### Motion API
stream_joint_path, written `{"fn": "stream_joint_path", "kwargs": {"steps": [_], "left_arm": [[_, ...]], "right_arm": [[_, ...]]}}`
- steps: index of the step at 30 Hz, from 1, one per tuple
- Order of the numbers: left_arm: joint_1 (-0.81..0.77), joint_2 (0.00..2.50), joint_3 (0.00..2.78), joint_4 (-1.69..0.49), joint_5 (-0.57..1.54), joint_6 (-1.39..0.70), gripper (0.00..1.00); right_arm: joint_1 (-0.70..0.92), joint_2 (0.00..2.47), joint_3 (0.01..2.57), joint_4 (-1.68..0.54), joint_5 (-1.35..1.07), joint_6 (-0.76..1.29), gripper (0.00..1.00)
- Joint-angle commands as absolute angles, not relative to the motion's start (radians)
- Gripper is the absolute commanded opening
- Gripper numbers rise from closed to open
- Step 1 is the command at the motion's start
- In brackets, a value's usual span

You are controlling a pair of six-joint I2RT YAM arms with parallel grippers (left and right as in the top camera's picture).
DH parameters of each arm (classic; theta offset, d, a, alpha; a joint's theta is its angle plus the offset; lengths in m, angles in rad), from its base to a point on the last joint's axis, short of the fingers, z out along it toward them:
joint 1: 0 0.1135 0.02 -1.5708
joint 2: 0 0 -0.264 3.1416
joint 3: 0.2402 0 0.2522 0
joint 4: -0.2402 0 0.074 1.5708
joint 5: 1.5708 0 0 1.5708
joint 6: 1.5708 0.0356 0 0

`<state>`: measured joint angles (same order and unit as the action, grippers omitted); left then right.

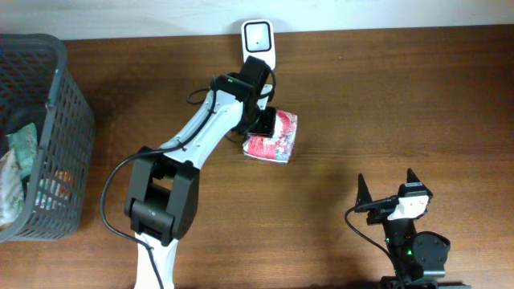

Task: Scan the item barcode
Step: 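Carry the purple-red pack to the table center and release it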

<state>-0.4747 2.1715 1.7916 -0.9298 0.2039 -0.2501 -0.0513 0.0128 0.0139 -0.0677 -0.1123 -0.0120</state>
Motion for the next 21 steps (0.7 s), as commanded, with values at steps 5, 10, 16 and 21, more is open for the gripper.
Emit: {"fn": "stream_joint_path", "kwargs": {"steps": [5,10,16,21], "left_arm": [[-0.403,2.159,2.055,-1.12,0.201,-0.207,0.59],[-0.314,2.154,2.28,-1.342,0.19,-0.106,0.63],[-0.303,2.189,2.275,-1.443,0.067,-0.106,0.73],[-0.311,2.251,2.21,-1.468,0.208,-0.047,0.74]], "right_arm": [[-0.046,0.006,0.006,-0.071,-0.103,-0.019,0.99],[-0.046,0.006,0.006,-0.071,-0.103,-0.019,0.98],[-0.046,0.006,0.006,-0.071,-0.103,-0.019,0.99],[-0.046,0.006,0.006,-0.071,-0.103,-0.019,0.99]]}}
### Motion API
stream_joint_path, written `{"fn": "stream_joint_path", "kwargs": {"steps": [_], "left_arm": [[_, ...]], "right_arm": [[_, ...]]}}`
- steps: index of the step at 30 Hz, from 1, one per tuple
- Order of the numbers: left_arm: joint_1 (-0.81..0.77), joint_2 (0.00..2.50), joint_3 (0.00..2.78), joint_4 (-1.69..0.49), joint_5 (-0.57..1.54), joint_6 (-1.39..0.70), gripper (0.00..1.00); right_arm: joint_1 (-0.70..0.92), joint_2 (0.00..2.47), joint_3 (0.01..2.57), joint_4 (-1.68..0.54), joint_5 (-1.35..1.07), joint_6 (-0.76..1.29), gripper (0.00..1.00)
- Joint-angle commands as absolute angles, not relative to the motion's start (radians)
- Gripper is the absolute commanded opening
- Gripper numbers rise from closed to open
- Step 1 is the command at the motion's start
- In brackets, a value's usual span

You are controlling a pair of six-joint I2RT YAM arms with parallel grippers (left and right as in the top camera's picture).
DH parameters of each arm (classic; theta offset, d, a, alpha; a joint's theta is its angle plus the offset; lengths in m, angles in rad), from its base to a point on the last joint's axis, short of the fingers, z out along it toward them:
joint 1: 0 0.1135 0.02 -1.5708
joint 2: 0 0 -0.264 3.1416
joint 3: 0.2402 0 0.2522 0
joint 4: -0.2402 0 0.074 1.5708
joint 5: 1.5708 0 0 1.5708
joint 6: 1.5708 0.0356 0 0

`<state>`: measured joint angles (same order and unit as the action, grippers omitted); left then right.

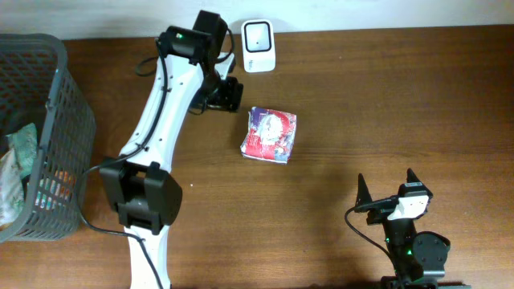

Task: Scan the item barcode
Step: 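Carry the purple-red pack to the table center and release it, then return the left gripper to the basket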

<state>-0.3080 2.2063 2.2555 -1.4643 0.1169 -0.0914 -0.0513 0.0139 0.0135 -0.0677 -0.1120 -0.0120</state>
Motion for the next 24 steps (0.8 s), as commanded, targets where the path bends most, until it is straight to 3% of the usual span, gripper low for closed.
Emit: {"fn": "stream_joint_path", "kwargs": {"steps": [1,2,8,9,14,18,22,24], "left_arm": [[-0.318,2.273,2.194,-1.471,0.214,-0.047,0.74],[-0.327,2.294,2.176,-1.468,0.215,-0.047,0.73],[-0.382,2.358,2.087,-1.403,0.202,-0.061,0.19],[-0.382,2.358,2.076,-1.384,0.183,-0.074,0.16],[-0.382,2.358,2.062,-1.371,0.144,-0.083,0.1],[-0.406,2.358,2.062,-1.369,0.308,-0.082,0.08],[-0.425,2.358,2.062,-1.367,0.319,-0.083,0.09],[-0.421,2.358,2.065,-1.363,0.318,-0.082,0.16]], "right_arm": [[-0.046,0.006,0.006,-0.071,-0.103,-0.019,0.98],[-0.046,0.006,0.006,-0.071,-0.103,-0.019,0.99],[-0.046,0.006,0.006,-0.071,-0.103,-0.019,0.99],[-0.046,0.006,0.006,-0.071,-0.103,-0.019,0.98],[-0.046,0.006,0.006,-0.071,-0.103,-0.019,0.99],[-0.046,0.006,0.006,-0.071,-0.103,-0.019,0.99],[-0.046,0.006,0.006,-0.071,-0.103,-0.019,0.99],[-0.046,0.006,0.006,-0.071,-0.103,-0.019,0.99]]}}
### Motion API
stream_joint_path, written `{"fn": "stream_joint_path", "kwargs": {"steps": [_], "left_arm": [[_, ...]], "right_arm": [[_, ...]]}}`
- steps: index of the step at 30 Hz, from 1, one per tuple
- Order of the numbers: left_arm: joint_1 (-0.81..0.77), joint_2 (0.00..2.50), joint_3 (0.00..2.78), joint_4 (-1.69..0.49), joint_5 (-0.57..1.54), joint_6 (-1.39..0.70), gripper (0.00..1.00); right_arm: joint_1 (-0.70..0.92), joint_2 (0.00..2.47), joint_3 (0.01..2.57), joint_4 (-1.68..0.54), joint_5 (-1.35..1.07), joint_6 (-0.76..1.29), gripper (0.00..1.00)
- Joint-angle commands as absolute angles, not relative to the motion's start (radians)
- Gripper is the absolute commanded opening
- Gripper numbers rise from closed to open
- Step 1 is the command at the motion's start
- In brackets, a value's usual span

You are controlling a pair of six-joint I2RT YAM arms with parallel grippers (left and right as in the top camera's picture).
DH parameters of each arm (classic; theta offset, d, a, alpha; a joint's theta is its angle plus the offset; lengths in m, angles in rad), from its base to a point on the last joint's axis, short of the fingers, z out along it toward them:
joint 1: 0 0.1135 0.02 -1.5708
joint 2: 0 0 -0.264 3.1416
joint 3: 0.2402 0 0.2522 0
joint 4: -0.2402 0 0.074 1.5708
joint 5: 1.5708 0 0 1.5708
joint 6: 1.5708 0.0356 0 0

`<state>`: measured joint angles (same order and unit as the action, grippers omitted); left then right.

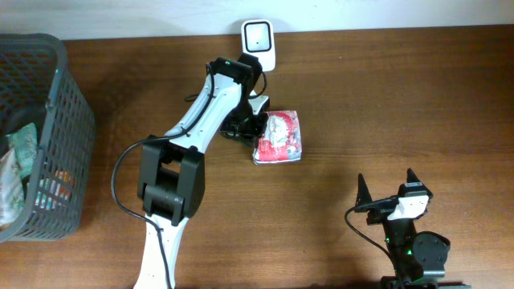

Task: Scan the item barcode
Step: 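Return the left gripper to the basket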

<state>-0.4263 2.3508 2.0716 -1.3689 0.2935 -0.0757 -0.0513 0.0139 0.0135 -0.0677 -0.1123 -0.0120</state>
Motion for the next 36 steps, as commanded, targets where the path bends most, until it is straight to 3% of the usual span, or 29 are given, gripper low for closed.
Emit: {"fn": "stream_joint_path", "kwargs": {"steps": [1,3,6,9,15,20,22,24,26,36], "left_arm": [[-0.416,2.358,2.071,-1.362,0.318,-0.082,0.19],[-0.406,2.358,2.098,-1.368,0.318,-0.081,0.3],[-0.391,2.358,2.244,-1.465,0.218,-0.081,0.34],[-0.345,2.357,2.635,-1.659,0.018,-0.081,0.43],[-0.182,2.354,3.137,-1.688,-0.025,-0.082,0.59],[0.093,2.211,3.137,-1.688,-0.022,-0.123,0.74],[0.17,2.182,3.137,-1.688,0.014,-0.144,0.74],[0.275,2.149,3.137,-1.688,0.019,-0.143,0.93],[0.374,2.137,3.129,-1.688,0.043,-0.141,1.0],[0.648,2.137,2.946,-1.677,0.048,-0.141,0.99]], "right_arm": [[-0.046,0.006,0.006,-0.071,-0.103,-0.019,0.99],[-0.046,0.006,0.006,-0.071,-0.103,-0.019,0.99],[-0.046,0.006,0.006,-0.071,-0.103,-0.019,0.98],[-0.046,0.006,0.006,-0.071,-0.103,-0.019,0.99],[-0.046,0.006,0.006,-0.071,-0.103,-0.019,0.98],[-0.046,0.006,0.006,-0.071,-0.103,-0.019,0.99],[-0.046,0.006,0.006,-0.071,-0.103,-0.019,0.99],[-0.046,0.006,0.006,-0.071,-0.103,-0.019,0.99],[-0.046,0.006,0.006,-0.071,-0.103,-0.019,0.99],[-0.046,0.006,0.006,-0.071,-0.103,-0.019,0.99]]}}
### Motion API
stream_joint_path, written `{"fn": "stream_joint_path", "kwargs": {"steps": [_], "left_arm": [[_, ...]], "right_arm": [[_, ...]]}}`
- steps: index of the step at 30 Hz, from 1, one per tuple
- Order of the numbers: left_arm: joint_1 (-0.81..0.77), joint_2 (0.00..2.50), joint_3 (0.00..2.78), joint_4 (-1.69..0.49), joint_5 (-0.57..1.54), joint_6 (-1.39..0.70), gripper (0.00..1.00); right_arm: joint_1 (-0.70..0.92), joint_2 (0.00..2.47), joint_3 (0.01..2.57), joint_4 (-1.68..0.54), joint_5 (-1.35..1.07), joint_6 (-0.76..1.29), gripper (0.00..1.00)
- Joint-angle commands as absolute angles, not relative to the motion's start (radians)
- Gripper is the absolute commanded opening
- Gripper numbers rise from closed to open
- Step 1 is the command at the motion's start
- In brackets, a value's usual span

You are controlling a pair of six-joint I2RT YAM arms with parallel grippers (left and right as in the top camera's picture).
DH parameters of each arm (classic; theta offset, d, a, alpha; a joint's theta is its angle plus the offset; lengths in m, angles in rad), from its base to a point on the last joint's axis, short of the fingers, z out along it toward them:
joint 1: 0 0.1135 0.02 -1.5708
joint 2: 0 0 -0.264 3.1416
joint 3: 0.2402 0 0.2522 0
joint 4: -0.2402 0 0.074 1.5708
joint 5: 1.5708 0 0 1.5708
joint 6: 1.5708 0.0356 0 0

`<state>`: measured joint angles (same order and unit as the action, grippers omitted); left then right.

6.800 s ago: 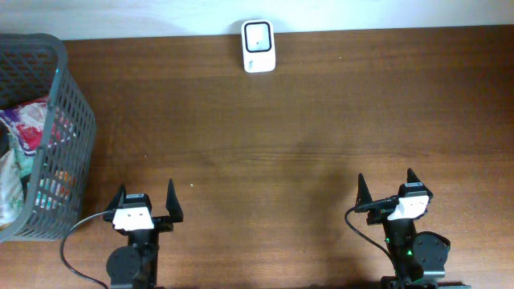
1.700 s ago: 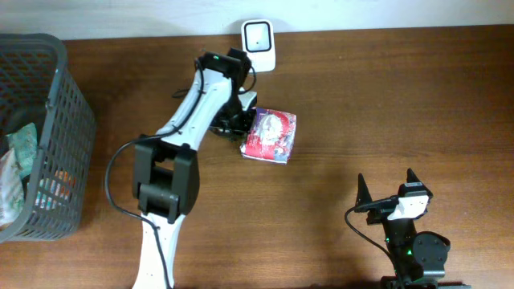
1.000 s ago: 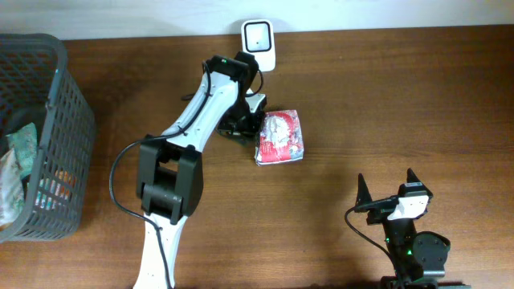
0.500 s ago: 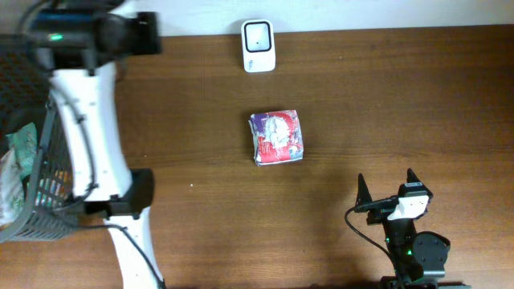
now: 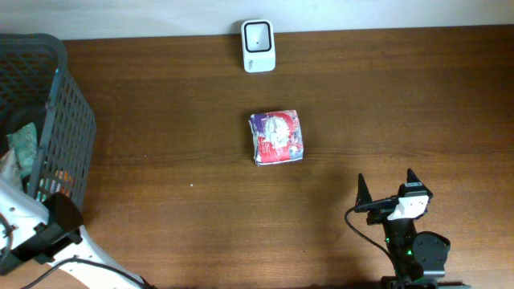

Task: Scan the item barcode
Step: 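Return the left gripper to the basket, then grasp the green wipes pack in the basket with the left gripper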

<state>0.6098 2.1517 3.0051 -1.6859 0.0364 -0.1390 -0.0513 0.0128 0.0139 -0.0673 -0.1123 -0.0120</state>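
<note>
A red and purple packet (image 5: 277,137) lies flat in the middle of the table, with nothing touching it. The white barcode scanner (image 5: 258,34) stands at the back edge, straight behind the packet and about a packet's length from it. Only a white link and a black joint of my left arm (image 5: 48,233) show at the bottom left, beside the basket; its gripper is out of view. My right gripper (image 5: 386,186) rests at the front right, its two fingers spread apart, open and holding nothing.
A dark mesh basket (image 5: 56,96) with several packets inside stands at the left edge. The right arm's base (image 5: 414,249) sits at the front right. The table's back edge meets a pale wall behind the scanner.
The left gripper was at the packet's left edge; now the arm is drawn back to the bottom-left corner by the basket. The packet lies free, almost where it was. The right arm is unchanged.
First the left gripper was over the packet just below the scanner. Then it was left of the scanner, apart from the packet. Then it was at the packet's left edge, the packet turned and shifted slightly right. Now the arm has withdrawn and the packet lies alone.
</note>
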Motion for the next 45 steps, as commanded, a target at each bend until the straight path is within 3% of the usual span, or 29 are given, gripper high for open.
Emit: {"fn": "stream_joint_path", "kwargs": {"steps": [1,5,12,14,18,21,23,28,31,34,40,42,45], "left_arm": [[0.661,2.137,2.917,-1.677,0.045,-0.141,0.99],[0.697,2.137,2.767,-1.669,-0.067,-0.141,0.99],[0.71,2.139,2.412,-1.521,-0.072,-0.022,0.99],[0.71,2.139,2.293,-1.463,-0.037,0.056,0.9],[0.71,2.139,2.046,-1.295,-0.023,0.105,0.86],[0.71,2.139,1.911,-1.162,-0.027,0.111,0.69],[0.71,2.14,1.853,-1.065,-0.027,0.13,0.65],[0.705,2.141,1.833,-0.847,-0.022,0.13,0.67],[0.683,2.143,1.833,-0.785,-0.019,0.13,0.58],[0.662,2.149,1.833,-0.767,0.039,0.13,0.51],[0.662,2.241,1.833,-0.844,-0.183,0.163,0.54],[0.673,2.244,1.833,-0.857,-0.192,0.163,0.56],[0.677,2.244,1.833,-0.873,-0.192,0.163,0.52]], "right_arm": [[-0.046,0.006,0.006,-0.071,-0.103,-0.019,0.99],[-0.046,0.006,0.006,-0.071,-0.103,-0.019,0.99],[-0.046,0.006,0.006,-0.071,-0.103,-0.019,0.99],[-0.046,0.006,0.006,-0.071,-0.103,-0.019,0.99],[-0.046,0.006,0.006,-0.071,-0.103,-0.019,0.99],[-0.046,0.006,0.006,-0.071,-0.103,-0.019,0.98],[-0.046,0.006,0.006,-0.071,-0.103,-0.019,0.99],[-0.046,0.006,0.006,-0.071,-0.103,-0.019,0.99],[-0.046,0.006,0.006,-0.071,-0.103,-0.019,0.99],[-0.046,0.006,0.006,-0.071,-0.103,-0.019,0.99],[-0.046,0.006,0.006,-0.071,-0.103,-0.019,0.99],[-0.046,0.006,0.006,-0.071,-0.103,-0.019,0.98],[-0.046,0.006,0.006,-0.071,-0.103,-0.019,0.99]]}}
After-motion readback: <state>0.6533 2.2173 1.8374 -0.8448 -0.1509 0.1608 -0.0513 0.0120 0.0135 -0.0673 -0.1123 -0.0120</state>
